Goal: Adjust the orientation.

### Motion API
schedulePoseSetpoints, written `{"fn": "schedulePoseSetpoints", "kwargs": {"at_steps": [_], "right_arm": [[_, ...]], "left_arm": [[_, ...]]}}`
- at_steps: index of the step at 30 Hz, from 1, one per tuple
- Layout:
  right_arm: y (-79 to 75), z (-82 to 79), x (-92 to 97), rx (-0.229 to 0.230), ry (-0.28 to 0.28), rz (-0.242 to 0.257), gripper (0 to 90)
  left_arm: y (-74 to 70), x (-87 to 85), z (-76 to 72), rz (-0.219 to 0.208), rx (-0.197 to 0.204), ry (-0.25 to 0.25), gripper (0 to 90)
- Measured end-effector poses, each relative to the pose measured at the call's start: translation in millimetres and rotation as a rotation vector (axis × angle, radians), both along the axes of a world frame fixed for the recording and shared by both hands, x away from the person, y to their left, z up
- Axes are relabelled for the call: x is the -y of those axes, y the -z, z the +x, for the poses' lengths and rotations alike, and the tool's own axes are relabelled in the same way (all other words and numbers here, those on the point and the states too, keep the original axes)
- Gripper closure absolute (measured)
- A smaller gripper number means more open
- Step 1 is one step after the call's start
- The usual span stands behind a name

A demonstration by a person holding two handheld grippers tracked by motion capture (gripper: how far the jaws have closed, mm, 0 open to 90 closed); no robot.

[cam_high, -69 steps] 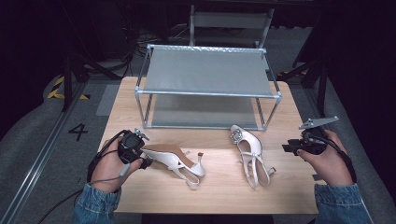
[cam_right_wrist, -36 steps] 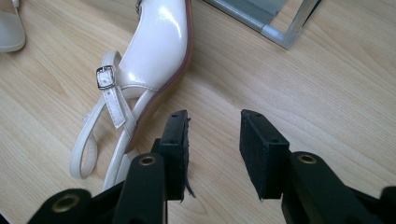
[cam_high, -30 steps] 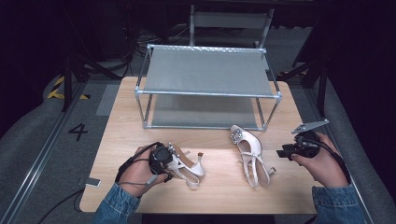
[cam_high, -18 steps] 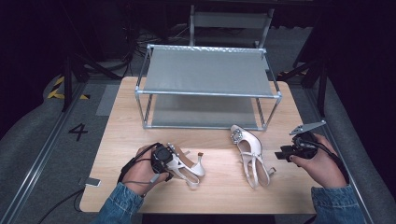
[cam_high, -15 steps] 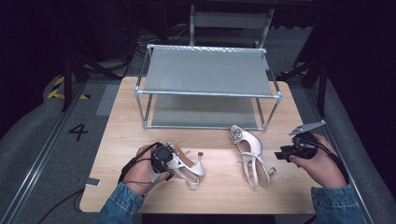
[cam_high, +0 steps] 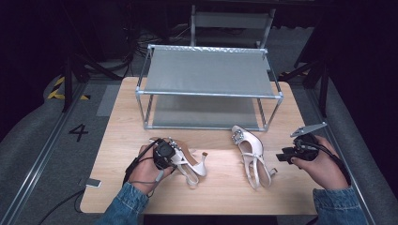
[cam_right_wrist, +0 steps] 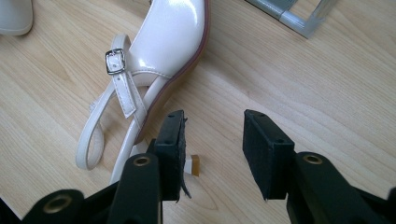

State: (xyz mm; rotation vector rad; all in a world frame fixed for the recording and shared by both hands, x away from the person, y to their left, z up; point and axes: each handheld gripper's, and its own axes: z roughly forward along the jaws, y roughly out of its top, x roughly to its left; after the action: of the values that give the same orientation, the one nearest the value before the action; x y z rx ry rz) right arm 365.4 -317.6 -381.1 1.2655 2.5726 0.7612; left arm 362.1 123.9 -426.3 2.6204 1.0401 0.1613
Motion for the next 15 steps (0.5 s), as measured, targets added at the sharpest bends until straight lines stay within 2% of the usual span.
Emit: {"fn": "schedulePoseSetpoints", "kwargs": {"at_steps": [2,4,6,12,15], "right_arm": [[0.3,-0.7,0.4,0.003,0.0,0.0,60.2],[-0.1,-1.6,1.1,0.004,0.003,-0.003,60.3],[-0.3,-2.6,2.0,0.008,0.004,-0.003,60.4],[0.5,-4.2,5.4,0.005,0.014,-0.004,60.2],[1.4,-4.3,6.6,0.007,0.013,-0.005,60.0]], "left_arm": [[-0.1,2.2,0.1,-0.011,0.008,-0.007,70.1],[-1.5,3.3,0.1,-0.025,0.007,0.004,82.2],[-4.0,5.7,-1.3,-0.006,0.013,0.006,82.7],[-14.4,4.3,-4.0,-0.017,0.028,0.012,83.2],[-24.3,1.4,-6.2,-0.022,0.053,0.01,83.3]]}}
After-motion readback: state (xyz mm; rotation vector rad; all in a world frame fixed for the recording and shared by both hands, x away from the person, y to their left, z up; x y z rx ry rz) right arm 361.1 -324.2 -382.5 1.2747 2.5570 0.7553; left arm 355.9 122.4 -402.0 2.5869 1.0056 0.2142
